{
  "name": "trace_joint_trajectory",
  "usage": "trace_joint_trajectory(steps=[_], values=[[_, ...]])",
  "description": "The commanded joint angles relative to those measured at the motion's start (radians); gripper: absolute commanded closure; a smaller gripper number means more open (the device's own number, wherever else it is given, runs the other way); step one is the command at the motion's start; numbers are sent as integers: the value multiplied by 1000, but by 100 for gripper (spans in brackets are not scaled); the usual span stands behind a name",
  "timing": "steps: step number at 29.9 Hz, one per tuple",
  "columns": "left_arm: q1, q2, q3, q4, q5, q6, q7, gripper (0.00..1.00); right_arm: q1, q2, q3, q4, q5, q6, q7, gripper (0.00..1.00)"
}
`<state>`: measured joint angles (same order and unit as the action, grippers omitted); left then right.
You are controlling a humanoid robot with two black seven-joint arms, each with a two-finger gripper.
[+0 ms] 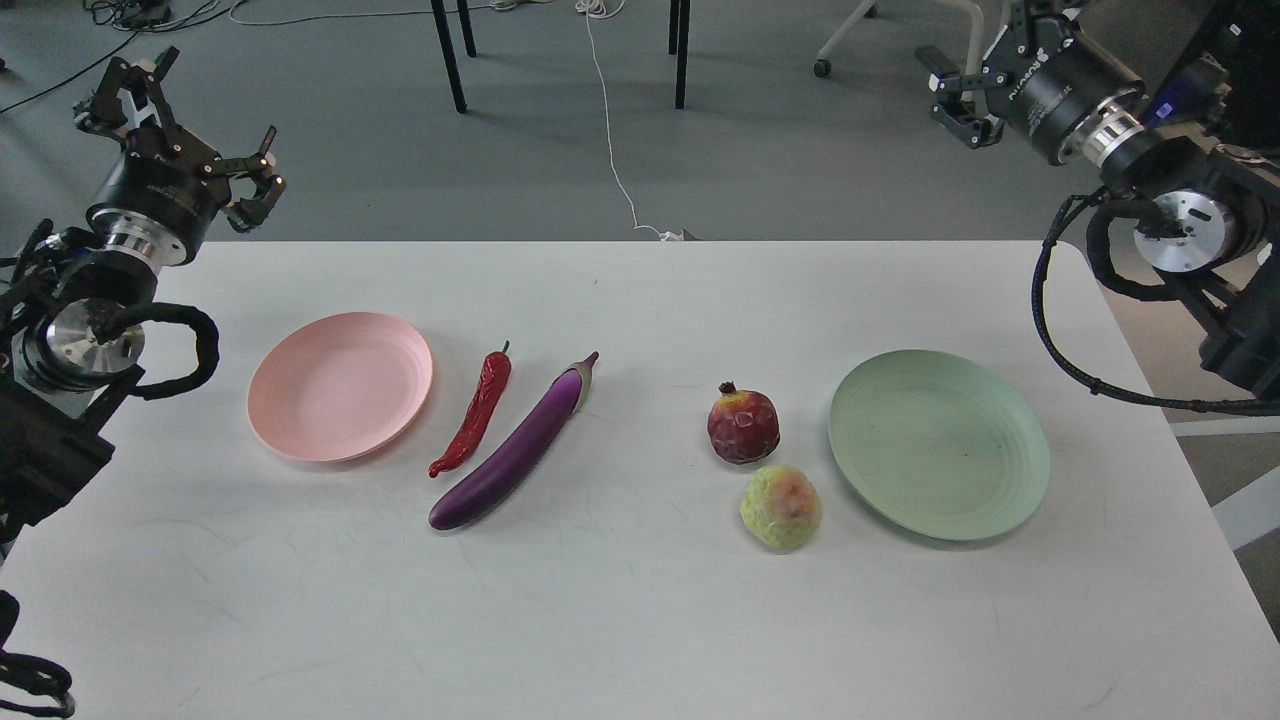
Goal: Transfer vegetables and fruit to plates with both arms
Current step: 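Move the right gripper toward the red-brown peach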
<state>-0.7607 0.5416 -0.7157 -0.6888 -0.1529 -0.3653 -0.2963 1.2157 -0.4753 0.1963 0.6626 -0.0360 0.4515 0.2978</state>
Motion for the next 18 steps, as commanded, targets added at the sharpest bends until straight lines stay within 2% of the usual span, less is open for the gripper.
trace_joint_trajectory(steps=[1, 10, 18], values=[[3, 1, -2, 0, 1, 0, -3, 2, 154, 10, -251, 41, -88, 0, 0, 1], [3, -2, -7, -1, 1, -3, -3, 2, 367, 124, -589, 98, -366, 16, -8, 2], [0, -12, 5, -1, 6, -7, 5, 2, 466, 260, -856, 222, -617, 15, 14, 5]])
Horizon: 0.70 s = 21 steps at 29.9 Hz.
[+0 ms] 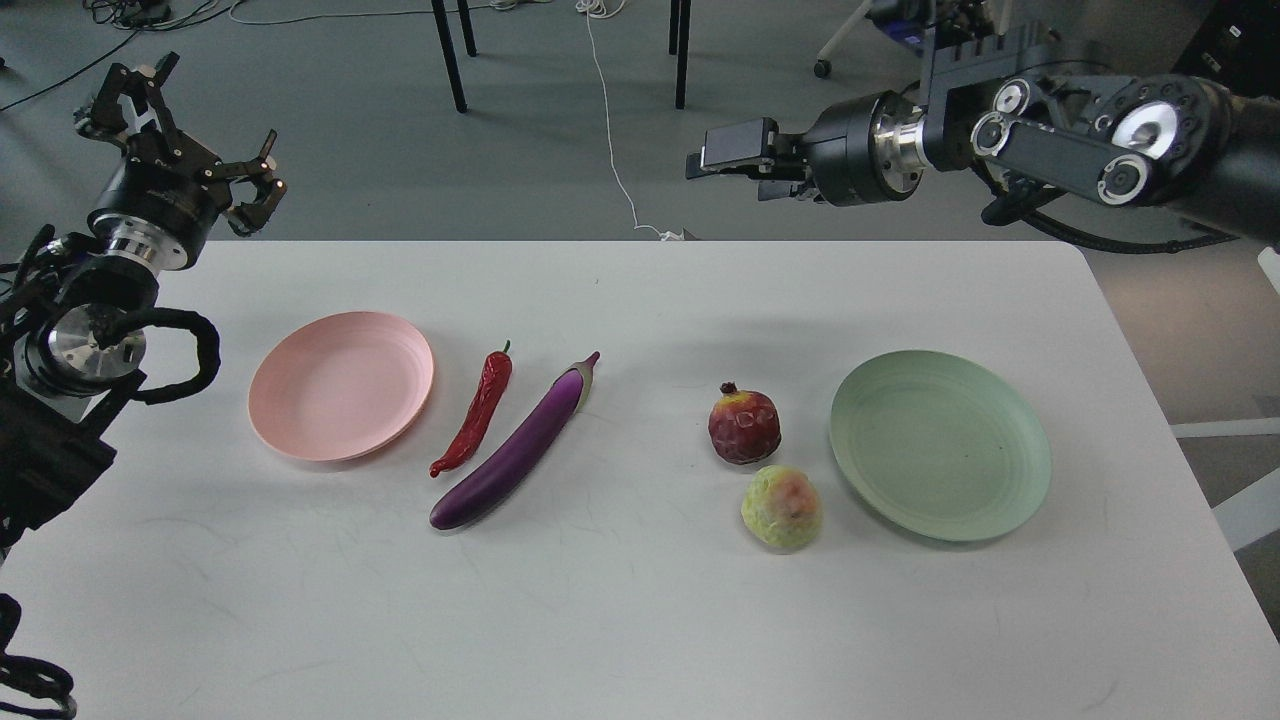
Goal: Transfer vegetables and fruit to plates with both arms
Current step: 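Move the right gripper toward the red-brown peach, then grasp the peach with the right gripper and place it on the green plate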
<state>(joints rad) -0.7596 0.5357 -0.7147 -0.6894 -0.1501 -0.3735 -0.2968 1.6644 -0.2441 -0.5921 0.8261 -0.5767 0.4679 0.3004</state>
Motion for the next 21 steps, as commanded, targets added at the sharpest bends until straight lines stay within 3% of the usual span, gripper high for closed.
trace_joint_trajectory(steps=[1, 4, 9, 21], values=[[-1, -6, 4, -1, 4, 2, 7, 2, 17, 32, -87, 76, -112, -3, 22, 5], [-1, 3, 4, -2, 4, 1, 5, 2, 3, 51, -161, 84, -207, -18, 46, 6], [-6, 3, 4, -2, 4, 1, 7, 2, -46, 103, -255, 85, -255, -103, 46, 7], [-1, 7, 4, -2, 3, 1, 5, 2, -123, 158, -259, 74, -246, -110, 49, 14]])
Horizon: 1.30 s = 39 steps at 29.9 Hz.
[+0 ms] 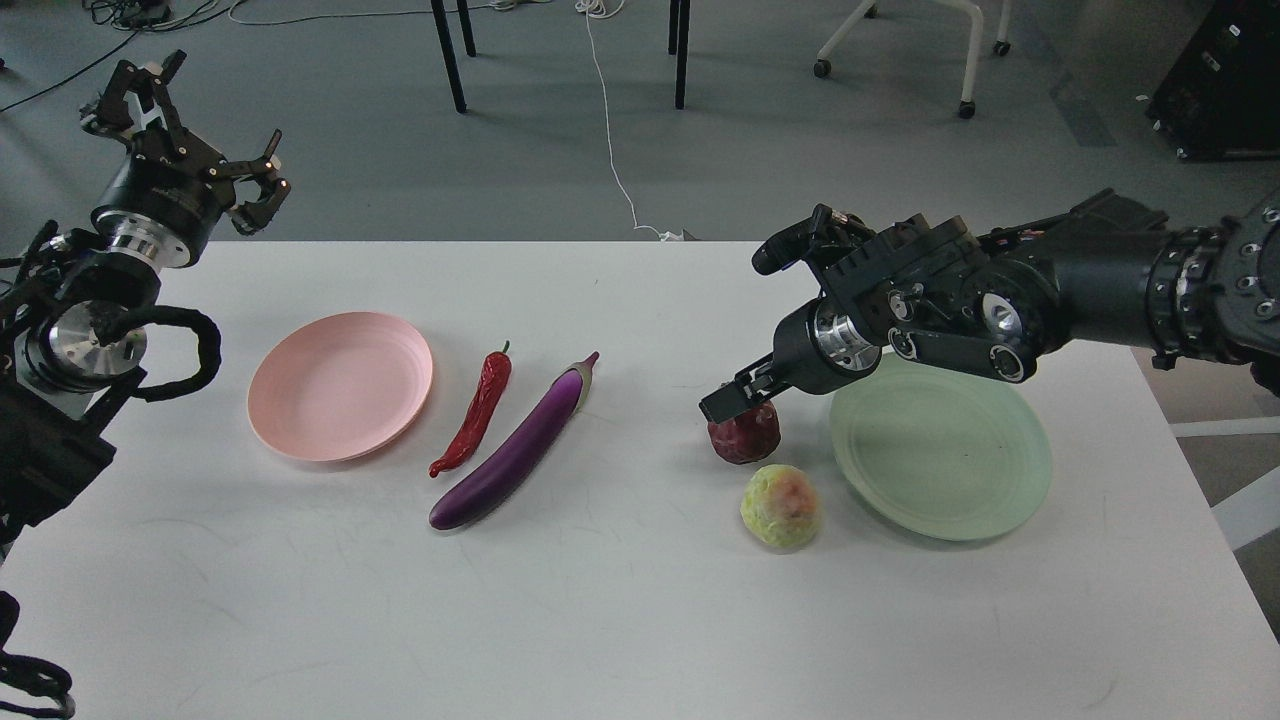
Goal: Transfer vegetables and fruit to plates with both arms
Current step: 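Grasp the peach with the right gripper and place it on the green plate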
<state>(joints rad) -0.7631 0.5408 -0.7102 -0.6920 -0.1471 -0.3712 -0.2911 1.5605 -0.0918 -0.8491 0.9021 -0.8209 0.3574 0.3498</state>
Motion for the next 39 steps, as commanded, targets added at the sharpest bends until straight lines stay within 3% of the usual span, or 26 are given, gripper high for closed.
trace_joint_trajectory(steps=[1, 14, 20, 30, 35, 39], values=[[2, 2, -2, 0, 0, -2, -2, 2, -29, 6, -4, -3, -1, -1, 0, 17], [4, 4, -2, 2, 0, -2, -5, 2, -5, -3, 7, -5, 6, 6, -2, 52], [4, 5, -3, 2, 0, -2, -3, 2, 92, -115, 2, 17, -12, 8, -3, 52], [4, 4, -2, 2, 1, -2, -2, 2, 67, -486, -5, 141, -313, 2, -5, 49], [4, 1, -2, 2, 1, 0, -2, 2, -19, -548, 5, 133, -330, -34, -6, 49], [5, -1, 0, 2, 1, 3, -3, 2, -66, -552, 12, 127, -328, -72, -6, 42]])
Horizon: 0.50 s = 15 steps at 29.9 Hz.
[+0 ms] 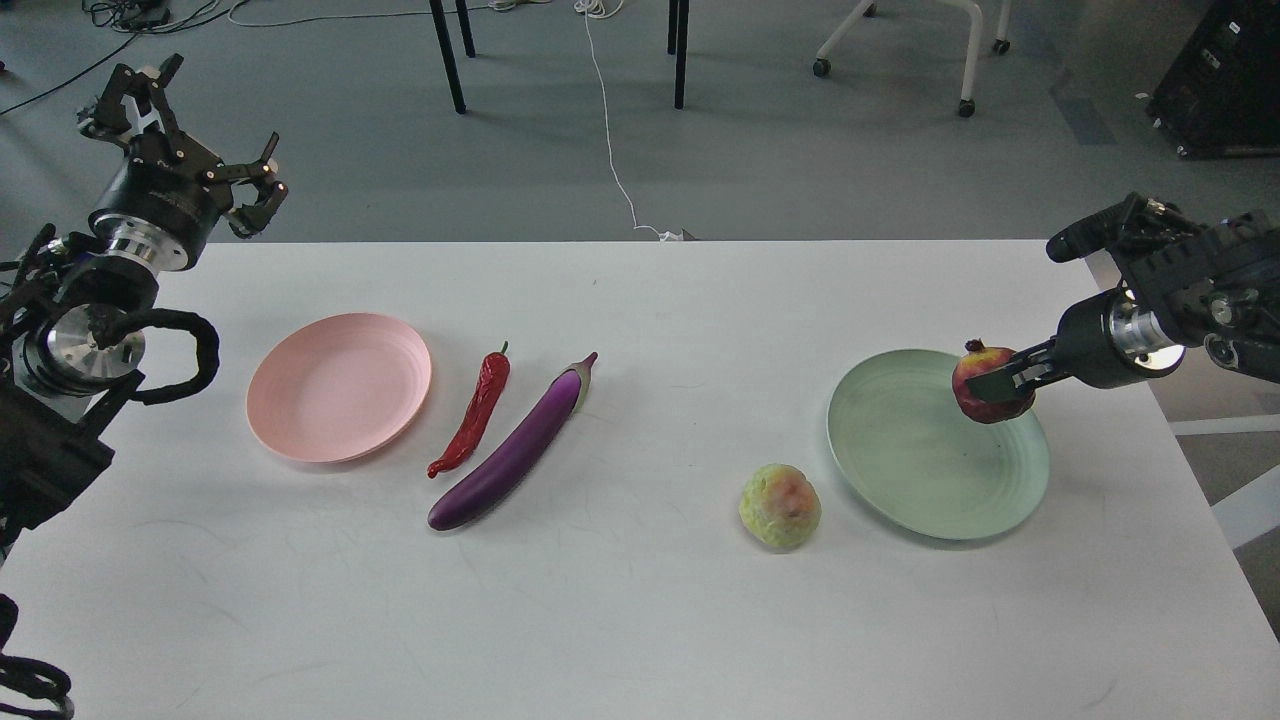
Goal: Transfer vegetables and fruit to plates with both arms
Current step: 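Grasp the peach with the right gripper and place it on the green plate, then move the right gripper to the yellow-green fruit and grasp it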
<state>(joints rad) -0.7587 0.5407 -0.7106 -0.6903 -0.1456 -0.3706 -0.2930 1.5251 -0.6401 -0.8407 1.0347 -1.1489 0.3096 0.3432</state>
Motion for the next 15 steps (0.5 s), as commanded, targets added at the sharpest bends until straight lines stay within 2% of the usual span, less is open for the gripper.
trace_joint_trajectory(steps=[1, 4, 6, 15], values=[[1, 1, 0, 0, -2, 2, -2, 2, -39, -4, 5, -7, 0, -29, -1, 39], [-1, 2, 0, 0, 0, 2, -2, 2, -46, 0, 12, -7, 0, -37, -6, 23], [-1, 2, 0, 0, 0, 2, -2, 2, -51, 2, 31, -5, 3, -35, -12, 5], [1, 2, 0, 0, -2, 1, -2, 2, 24, 17, 90, 21, 31, -7, -20, 2]])
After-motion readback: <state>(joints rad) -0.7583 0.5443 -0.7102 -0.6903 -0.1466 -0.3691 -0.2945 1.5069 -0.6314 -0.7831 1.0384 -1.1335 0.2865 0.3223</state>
